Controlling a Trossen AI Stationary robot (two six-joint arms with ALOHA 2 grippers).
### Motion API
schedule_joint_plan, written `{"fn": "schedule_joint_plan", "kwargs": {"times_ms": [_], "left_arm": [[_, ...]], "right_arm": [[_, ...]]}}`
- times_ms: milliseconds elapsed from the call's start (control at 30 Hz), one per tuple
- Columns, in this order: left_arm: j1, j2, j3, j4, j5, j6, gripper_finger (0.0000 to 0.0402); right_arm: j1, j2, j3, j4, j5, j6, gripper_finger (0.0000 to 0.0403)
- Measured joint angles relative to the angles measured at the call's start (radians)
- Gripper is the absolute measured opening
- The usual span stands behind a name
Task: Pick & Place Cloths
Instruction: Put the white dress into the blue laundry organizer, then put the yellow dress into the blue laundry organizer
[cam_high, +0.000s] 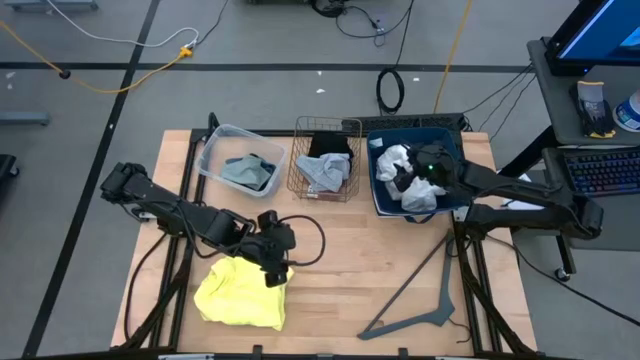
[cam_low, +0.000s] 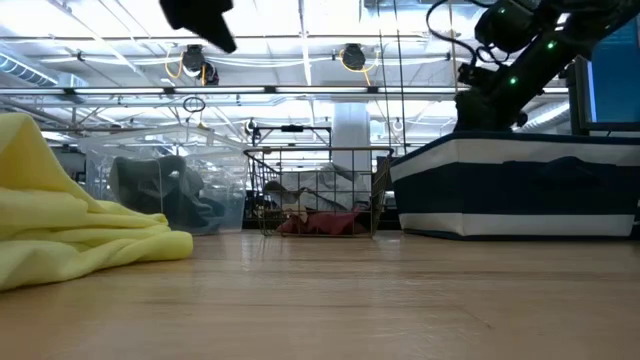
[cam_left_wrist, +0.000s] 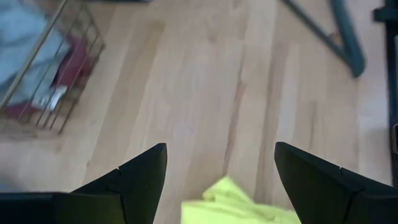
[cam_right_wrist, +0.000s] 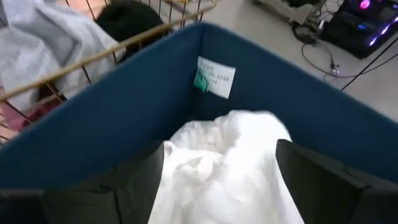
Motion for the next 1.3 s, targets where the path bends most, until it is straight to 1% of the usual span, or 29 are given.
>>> {"fn": "schedule_joint_plan", "kwargs": {"times_ms": [167, 233, 333, 400, 567, 667, 833, 1000, 1300], "left_arm": [[0.0, 0.0, 0.0, -0.068, 0.001, -0.063, 0.0299], [0.0, 0.0, 0.0, -0.09, 0.019, -0.097, 0.0299], [-0.004, 0.002, 0.0, -0.132, 0.072, -0.161, 0.0299], [-0.016, 0.002, 0.0, -0.155, 0.093, -0.204, 0.0299], [-0.066, 0.002, 0.0, -0.172, 0.099, -0.275, 0.0299], [-0.116, 0.003, 0.0, -0.171, 0.099, -0.306, 0.0299], [-0.205, 0.041, 0.0, -0.165, 0.094, -0.379, 0.0299], [-0.28, 0.122, -0.001, -0.159, 0.095, -0.428, 0.0299], [-0.346, 0.234, 0.0, -0.173, 0.149, -0.489, 0.0299]], "right_arm": [[0.0, -0.066, 0.0, 0.012, 0.0, -0.002, 0.0296], [0.0, -0.096, 0.0, 0.031, -0.005, -0.002, 0.0296], [0.0, -0.14, 0.0, 0.055, -0.067, 0.001, 0.0295], [0.0, -0.167, 0.0, 0.083, -0.126, 0.006, 0.0295], [0.001, -0.216, 0.001, 0.147, -0.255, 0.005, 0.0295], [0.0, -0.237, 0.001, 0.158, -0.282, 0.005, 0.0295], [0.0, -0.249, 0.001, 0.157, -0.286, 0.002, 0.0295], [0.0, -0.249, 0.001, 0.157, -0.288, 0.002, 0.0295], [0.0, -0.249, 0.001, 0.156, -0.289, 0.03, 0.0295]]}}
